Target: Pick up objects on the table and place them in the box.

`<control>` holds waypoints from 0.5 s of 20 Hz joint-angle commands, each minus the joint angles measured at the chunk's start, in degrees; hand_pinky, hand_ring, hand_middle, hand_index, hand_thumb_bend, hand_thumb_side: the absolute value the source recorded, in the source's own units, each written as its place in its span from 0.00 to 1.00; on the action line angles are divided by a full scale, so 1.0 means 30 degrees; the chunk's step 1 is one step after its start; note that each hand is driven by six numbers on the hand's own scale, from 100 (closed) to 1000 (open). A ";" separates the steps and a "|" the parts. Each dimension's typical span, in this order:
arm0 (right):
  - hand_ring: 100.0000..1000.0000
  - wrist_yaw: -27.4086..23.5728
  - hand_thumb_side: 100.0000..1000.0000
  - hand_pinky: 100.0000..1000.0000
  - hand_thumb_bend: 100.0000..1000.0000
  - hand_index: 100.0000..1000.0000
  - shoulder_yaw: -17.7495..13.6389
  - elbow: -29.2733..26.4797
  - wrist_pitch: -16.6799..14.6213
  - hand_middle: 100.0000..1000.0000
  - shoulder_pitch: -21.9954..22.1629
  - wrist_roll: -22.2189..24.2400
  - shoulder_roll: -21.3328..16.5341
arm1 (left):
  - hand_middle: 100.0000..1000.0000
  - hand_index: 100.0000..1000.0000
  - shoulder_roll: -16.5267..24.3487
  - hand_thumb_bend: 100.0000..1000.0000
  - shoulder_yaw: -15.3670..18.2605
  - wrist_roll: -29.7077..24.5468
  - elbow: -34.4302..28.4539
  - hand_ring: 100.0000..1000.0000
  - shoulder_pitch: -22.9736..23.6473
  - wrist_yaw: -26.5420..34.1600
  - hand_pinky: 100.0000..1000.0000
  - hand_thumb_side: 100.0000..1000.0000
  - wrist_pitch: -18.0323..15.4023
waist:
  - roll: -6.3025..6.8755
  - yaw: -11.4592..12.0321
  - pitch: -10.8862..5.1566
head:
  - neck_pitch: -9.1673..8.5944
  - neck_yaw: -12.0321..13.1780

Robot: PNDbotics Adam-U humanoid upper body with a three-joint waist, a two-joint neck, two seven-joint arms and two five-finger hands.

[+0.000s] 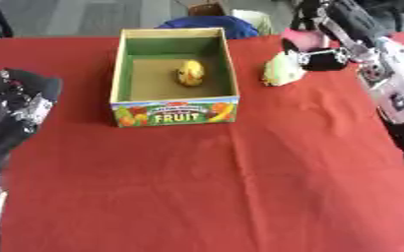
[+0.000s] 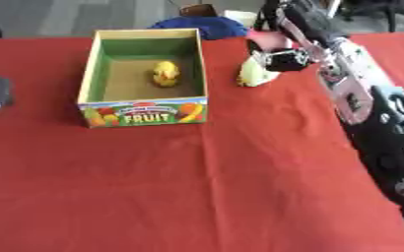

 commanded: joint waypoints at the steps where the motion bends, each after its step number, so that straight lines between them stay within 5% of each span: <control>1: 0.73 0.0470 0.00 0.61 0.00 0.26 -0.0075 0.1000 -0.0394 0.14 -0.1072 -0.0073 0.0587 | 0.46 0.52 0.0293 0.44 -0.0004 -0.0105 -0.0487 0.47 -0.0316 0.0149 0.54 0.28 -0.0019 | 0.0076 0.0136 -0.0355 | -0.0113 -0.0208; 10: 0.74 0.3028 0.00 0.62 0.00 0.29 -0.0764 0.4524 -0.1075 0.18 -0.3188 -0.1242 0.2927 | 0.46 0.52 0.0253 0.45 -0.0228 -0.0339 -0.0585 0.47 -0.0800 0.0237 0.54 0.28 -0.0014 | -0.0019 0.1137 -0.0023 | -0.0594 -0.0847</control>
